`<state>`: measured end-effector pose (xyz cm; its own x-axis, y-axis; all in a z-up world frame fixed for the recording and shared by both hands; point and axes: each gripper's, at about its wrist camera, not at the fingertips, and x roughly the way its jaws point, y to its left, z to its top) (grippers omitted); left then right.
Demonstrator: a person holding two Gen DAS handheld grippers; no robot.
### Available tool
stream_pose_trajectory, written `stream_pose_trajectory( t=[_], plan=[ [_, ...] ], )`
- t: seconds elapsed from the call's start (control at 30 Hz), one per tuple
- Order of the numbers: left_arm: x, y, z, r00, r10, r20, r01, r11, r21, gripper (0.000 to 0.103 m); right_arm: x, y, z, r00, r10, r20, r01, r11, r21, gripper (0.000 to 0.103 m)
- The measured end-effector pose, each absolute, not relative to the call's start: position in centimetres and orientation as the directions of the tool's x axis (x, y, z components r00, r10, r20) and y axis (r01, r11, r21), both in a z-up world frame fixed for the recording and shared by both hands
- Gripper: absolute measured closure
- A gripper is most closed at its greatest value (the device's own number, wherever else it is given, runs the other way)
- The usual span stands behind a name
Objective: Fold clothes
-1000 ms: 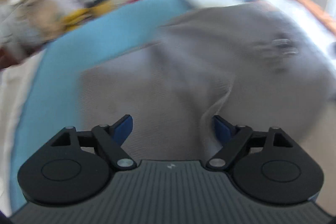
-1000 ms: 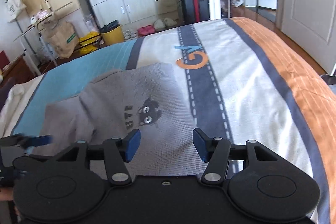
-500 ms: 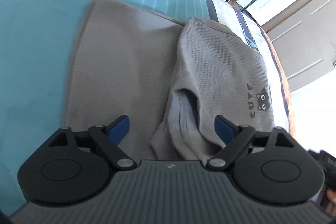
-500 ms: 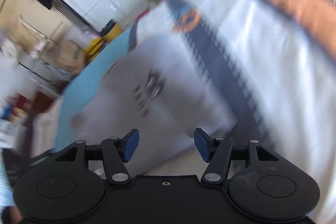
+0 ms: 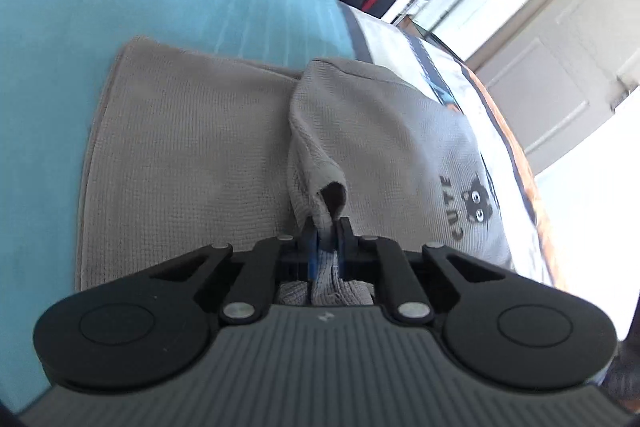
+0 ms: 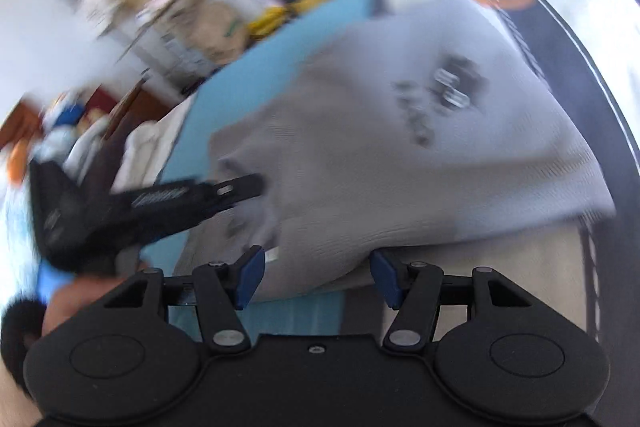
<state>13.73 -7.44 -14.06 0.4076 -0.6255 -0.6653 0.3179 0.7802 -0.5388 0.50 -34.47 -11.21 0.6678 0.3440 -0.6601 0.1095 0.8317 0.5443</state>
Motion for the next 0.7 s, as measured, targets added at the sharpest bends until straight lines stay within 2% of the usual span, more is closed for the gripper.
stream_pose_trajectory(
  t=[0.03, 0.07, 0.1, 0.13, 0.2, 0.23, 0.27, 0.37, 0.5, 0.57, 0.63, 0.7],
  plan=[
    [14.0, -7.4, -14.4, 0.405, -0.627, -0.665, 0.299, 0.779, -0.552, 0.081, 0.5, -33.8, -10.9, 0.676, 0.337, -0.655, 0.086, 0.848, 0.524, 0.039],
    [14.3, -7.3, -14.7, 0.403, -0.629, -0.665, 0.28, 0.777, -0.564, 0.065, 0.5, -33.0, -10.7, 0.683, 0.328, -0.652, 0.06, 0.865, 0.499, 0.039],
    [14.5, -7.3, -14.9, 0.405, -0.635, -0.658, 0.273, 0.771, -0.576, 0.061, 0.6, -32.1, -10.4, 0.683, 0.313, -0.66, 0.026, 0.892, 0.45, 0.038],
    [14.7, -7.3, -15.1, 0.407, -0.641, -0.651, 0.267, 0.765, -0.586, 0.06, 0.7, -31.1, -10.2, 0.683, 0.297, -0.668, -0.008, 0.916, 0.4, 0.038],
    [15.1, -7.7, -15.2, 0.414, -0.651, -0.637, 0.295, 0.758, -0.582, 0.067, 0.7, -29.2, -9.8, 0.683, 0.28, -0.674, -0.083, 0.947, 0.309, 0.038],
    [14.9, -8.0, -14.9, 0.419, -0.65, -0.634, 0.326, 0.76, -0.563, 0.087, 0.5, -28.4, -9.6, 0.683, 0.278, -0.676, -0.121, 0.955, 0.27, 0.038],
    [14.8, -8.3, -14.6, 0.425, -0.648, -0.632, 0.355, 0.761, -0.543, 0.096, 0.1, -28.2, -9.6, 0.674, 0.285, -0.681, -0.149, 0.956, 0.252, 0.037],
    [14.1, -8.8, -13.9, 0.449, -0.643, -0.621, 0.4, 0.766, -0.503, 0.096, -0.3, -27.5, -9.8, 0.654, 0.272, -0.706, -0.171, 0.962, 0.212, 0.036],
    [14.8, -8.7, -14.6, 0.434, -0.636, -0.638, 0.344, 0.772, -0.535, 0.095, -0.2, -28.4, -10.0, 0.646, 0.189, -0.74, -0.101, 0.982, 0.162, 0.036],
    [15.2, -8.2, -15.1, 0.42, -0.635, -0.648, 0.293, 0.771, -0.566, 0.093, 0.2, -29.8, -10.4, 0.631, 0.189, -0.752, -0.028, 0.975, 0.221, 0.036],
    [15.2, -8.0, -15.4, 0.418, -0.645, -0.639, 0.286, 0.761, -0.582, 0.092, 0.6, -31.4, -10.9, 0.612, 0.252, -0.749, 0.036, 0.938, 0.345, 0.036],
    [15.2, -8.3, -15.6, 0.416, -0.647, -0.64, 0.296, 0.761, -0.577, 0.079, 0.7, -32.5, -11.4, 0.614, 0.319, -0.722, 0.07, 0.889, 0.453, 0.036]
  ],
)
